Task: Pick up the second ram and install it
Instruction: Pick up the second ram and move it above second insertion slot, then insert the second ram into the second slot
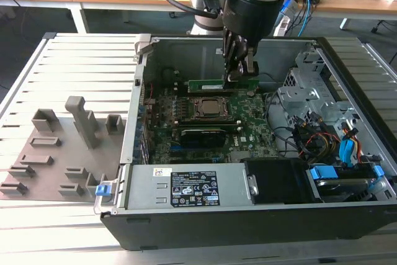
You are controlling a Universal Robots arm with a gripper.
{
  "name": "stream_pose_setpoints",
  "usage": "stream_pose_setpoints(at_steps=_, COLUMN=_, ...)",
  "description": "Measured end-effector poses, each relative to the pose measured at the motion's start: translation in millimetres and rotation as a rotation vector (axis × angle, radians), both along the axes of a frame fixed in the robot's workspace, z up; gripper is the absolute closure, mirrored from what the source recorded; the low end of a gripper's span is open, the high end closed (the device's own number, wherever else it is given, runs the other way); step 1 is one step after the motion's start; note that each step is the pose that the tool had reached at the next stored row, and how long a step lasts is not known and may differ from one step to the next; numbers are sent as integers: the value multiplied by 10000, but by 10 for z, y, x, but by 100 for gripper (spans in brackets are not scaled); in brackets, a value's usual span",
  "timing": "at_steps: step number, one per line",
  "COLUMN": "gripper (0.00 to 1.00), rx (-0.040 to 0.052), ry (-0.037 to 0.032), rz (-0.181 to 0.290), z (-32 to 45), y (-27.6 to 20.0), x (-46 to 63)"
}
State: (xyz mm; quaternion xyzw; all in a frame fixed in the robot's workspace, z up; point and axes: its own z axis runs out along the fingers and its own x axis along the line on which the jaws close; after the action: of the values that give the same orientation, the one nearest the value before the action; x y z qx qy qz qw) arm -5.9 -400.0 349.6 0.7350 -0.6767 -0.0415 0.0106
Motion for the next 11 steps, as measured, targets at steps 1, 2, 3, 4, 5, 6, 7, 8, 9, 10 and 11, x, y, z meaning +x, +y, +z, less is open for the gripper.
stream_pose_setpoints(at_steps=1, gripper=86, rx=1, ry=0, rz=1, z=0, y=0, x=0)
stream_pose_setpoints(at_steps=2, gripper=86, rx=1, ry=0, rz=2, z=0, y=0, x=1)
stream_pose_setpoints(at_steps=3, gripper=86, rx=0, ry=0, rz=1, z=0, y=0, x=0)
stream_pose_setpoints(at_steps=4, gripper=86, rx=0, ry=0, rz=1, z=-1, y=0, x=0)
stream_pose_setpoints(at_steps=5, gripper=86, rx=0, ry=0, rz=1, z=0, y=0, x=0)
stream_pose_setpoints(at_steps=6, gripper=86, rx=0, ry=0, rz=2, z=-1, y=0, x=1)
stream_pose_setpoints(at_steps=7, gripper=86, rx=0, ry=0, rz=1, z=-1, y=0, x=1)
stream_pose_setpoints(at_steps=8, gripper=86, rx=1, ry=0, rz=1, z=-1, y=0, x=0)
stream_pose_setpoints(at_steps=9, gripper=86, rx=1, ry=0, rz=1, z=-1, y=0, x=1)
stream_pose_setpoints(at_steps=10, gripper=86, rx=1, ry=0, rz=1, z=-2, y=0, x=0)
stream_pose_setpoints(at_steps=11, gripper=86, rx=4, ry=-1, rz=1, z=-8, y=0, x=1)
